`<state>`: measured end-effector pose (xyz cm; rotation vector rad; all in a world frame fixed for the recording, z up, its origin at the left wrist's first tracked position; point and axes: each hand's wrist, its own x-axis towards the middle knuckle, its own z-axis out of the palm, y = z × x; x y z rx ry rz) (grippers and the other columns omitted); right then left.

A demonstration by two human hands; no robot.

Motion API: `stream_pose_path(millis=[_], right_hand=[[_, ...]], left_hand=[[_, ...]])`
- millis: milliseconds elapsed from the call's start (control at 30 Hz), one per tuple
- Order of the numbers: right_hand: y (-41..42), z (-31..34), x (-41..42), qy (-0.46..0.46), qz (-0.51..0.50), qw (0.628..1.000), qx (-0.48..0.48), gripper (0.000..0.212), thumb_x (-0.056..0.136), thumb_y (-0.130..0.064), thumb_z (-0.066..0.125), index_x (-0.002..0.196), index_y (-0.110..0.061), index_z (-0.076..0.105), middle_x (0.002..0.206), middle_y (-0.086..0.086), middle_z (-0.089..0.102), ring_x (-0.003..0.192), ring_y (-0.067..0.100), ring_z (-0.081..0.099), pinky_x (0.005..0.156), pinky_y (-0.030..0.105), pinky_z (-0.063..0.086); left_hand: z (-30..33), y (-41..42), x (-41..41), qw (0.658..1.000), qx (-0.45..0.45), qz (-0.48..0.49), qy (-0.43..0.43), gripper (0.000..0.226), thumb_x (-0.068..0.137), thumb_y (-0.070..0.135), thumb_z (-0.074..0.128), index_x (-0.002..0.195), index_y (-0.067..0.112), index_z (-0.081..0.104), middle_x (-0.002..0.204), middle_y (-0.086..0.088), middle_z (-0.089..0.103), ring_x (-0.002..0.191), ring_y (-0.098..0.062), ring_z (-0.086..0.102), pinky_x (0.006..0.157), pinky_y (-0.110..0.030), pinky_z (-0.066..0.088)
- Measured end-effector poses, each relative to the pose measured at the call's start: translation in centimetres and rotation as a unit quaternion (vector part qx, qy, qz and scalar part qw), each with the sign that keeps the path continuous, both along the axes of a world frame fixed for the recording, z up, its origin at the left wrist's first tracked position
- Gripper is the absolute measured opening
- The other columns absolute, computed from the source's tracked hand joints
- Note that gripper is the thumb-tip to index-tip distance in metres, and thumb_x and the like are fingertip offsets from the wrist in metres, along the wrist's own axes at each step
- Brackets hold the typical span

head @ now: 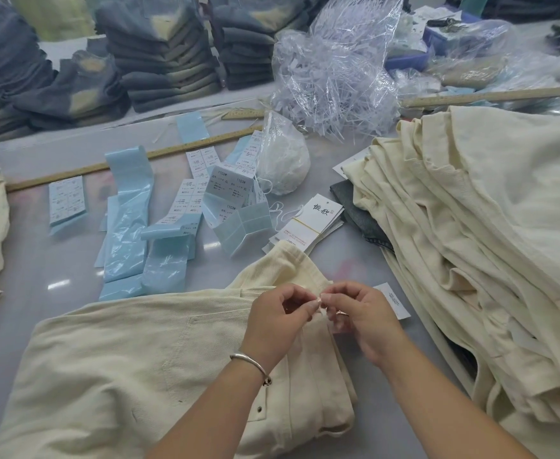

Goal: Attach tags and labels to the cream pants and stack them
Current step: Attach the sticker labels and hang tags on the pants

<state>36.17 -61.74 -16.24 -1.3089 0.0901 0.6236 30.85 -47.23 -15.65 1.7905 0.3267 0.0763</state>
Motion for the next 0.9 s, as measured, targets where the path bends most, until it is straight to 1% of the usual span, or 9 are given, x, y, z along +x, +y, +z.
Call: stream_pose_path(millis=[67, 133, 200, 300, 467, 567, 667, 800, 900], right_hand=[[0.4, -0.1, 0.0, 0.126, -0.041, 0.987, 0.085, 0.009, 0.070, -0.002, 0.070, 0.065, -0.009, 0.068, 0.061, 0.004, 0.059, 0.044, 0.006, 0.044, 0.035, 0.014, 0.029], [0.8, -0.1, -0.1, 0.210, -0.051, 0.970, 0.113, 0.008, 0.071, -0.006, 0.068, 0.065, -0.008, 0.063, 0.058, 0.002, 0.055, 0.039, 0.005, 0.037, 0.030, 0.013, 0.022], [1.1, -0.1, -0.2, 0.256, -0.055, 0.957, 0.120, 0.013, 0.078, -0.005, 0.064, 0.067, -0.008, 0.059, 0.055, 0.001, 0.054, 0.035, 0.005, 0.034, 0.028, 0.014, 0.020], [1.3, 0.0, -0.2, 0.285, -0.064, 0.948, 0.129, 0.015, 0.081, -0.006, 0.062, 0.067, -0.008, 0.058, 0.054, 0.001, 0.053, 0.033, 0.005, 0.033, 0.027, 0.014, 0.021], [1.6, 0.1, -0.2, 0.296, -0.072, 0.942, 0.138, 0.011, 0.084, -0.007, 0.060, 0.073, -0.008, 0.059, 0.054, 0.001, 0.055, 0.033, 0.006, 0.035, 0.028, 0.014, 0.023], [1.8, 0.4, -0.3, 0.296, -0.071, 0.942, 0.139, 0.011, 0.083, -0.007, 0.061, 0.072, -0.007, 0.059, 0.054, 0.001, 0.054, 0.035, 0.006, 0.037, 0.029, 0.014, 0.025], [1.8, 0.6, -0.5, 0.287, -0.074, 0.946, 0.132, 0.014, 0.083, -0.008, 0.062, 0.069, -0.008, 0.062, 0.056, 0.001, 0.056, 0.036, 0.006, 0.038, 0.030, 0.015, 0.027], [2.0, 0.7, -1.0, 0.219, -0.114, 0.964, 0.097, 0.024, 0.083, -0.004, 0.064, 0.061, -0.010, 0.069, 0.061, 0.001, 0.063, 0.038, 0.005, 0.043, 0.034, 0.014, 0.031], [2.3, 0.6, -1.5, 0.141, -0.149, 0.976, 0.077, 0.013, 0.083, -0.001, 0.066, 0.073, -0.006, 0.070, 0.062, 0.002, 0.065, 0.041, 0.005, 0.044, 0.038, 0.014, 0.034]], left_hand=[[0.1, -0.3, 0.0, 1.000, 0.006, -0.002, 0.004, 0.014, 0.081, 0.002, 0.073, 0.076, 0.015, 0.071, 0.064, 0.006, 0.067, 0.062, -0.008, 0.062, 0.064, -0.025, 0.053], [0.2, -0.6, 0.0, 1.000, 0.017, -0.002, 0.004, 0.017, 0.081, 0.003, 0.073, 0.075, 0.019, 0.070, 0.063, 0.009, 0.067, 0.063, -0.008, 0.062, 0.069, -0.031, 0.056], [0.2, -0.8, 0.1, 1.000, 0.018, 0.004, 0.002, 0.015, 0.081, 0.004, 0.074, 0.076, 0.017, 0.070, 0.065, 0.008, 0.067, 0.065, -0.008, 0.063, 0.073, -0.033, 0.056], [0.2, -0.8, 0.1, 1.000, 0.017, 0.012, -0.001, 0.007, 0.081, 0.005, 0.074, 0.079, 0.011, 0.072, 0.070, 0.002, 0.070, 0.067, -0.011, 0.064, 0.074, -0.034, 0.057], [0.3, -0.7, 0.4, 0.999, -0.019, 0.029, 0.024, 0.018, 0.083, 0.003, 0.071, 0.073, 0.017, 0.070, 0.065, 0.006, 0.070, 0.058, -0.005, 0.062, 0.060, -0.019, 0.049], [0.5, -0.7, 0.4, 0.997, -0.058, 0.035, 0.039, 0.017, 0.083, 0.000, 0.069, 0.073, 0.014, 0.070, 0.065, 0.005, 0.072, 0.055, -0.006, 0.063, 0.057, -0.017, 0.048], [0.6, -0.8, 0.4, 0.996, -0.067, 0.036, 0.040, 0.016, 0.084, -0.001, 0.067, 0.073, 0.011, 0.070, 0.063, 0.005, 0.071, 0.052, -0.005, 0.061, 0.054, -0.015, 0.046], [0.7, -1.0, 0.4, 0.992, -0.096, 0.062, 0.046, 0.011, 0.085, 0.001, 0.068, 0.076, 0.006, 0.070, 0.057, 0.005, 0.067, 0.049, -0.004, 0.059, 0.051, -0.014, 0.045], [0.7, -1.0, 0.3, 0.988, -0.131, 0.065, 0.045, 0.014, 0.086, 0.003, 0.069, 0.074, 0.010, 0.070, 0.059, 0.004, 0.068, 0.050, -0.006, 0.060, 0.051, -0.015, 0.045]])
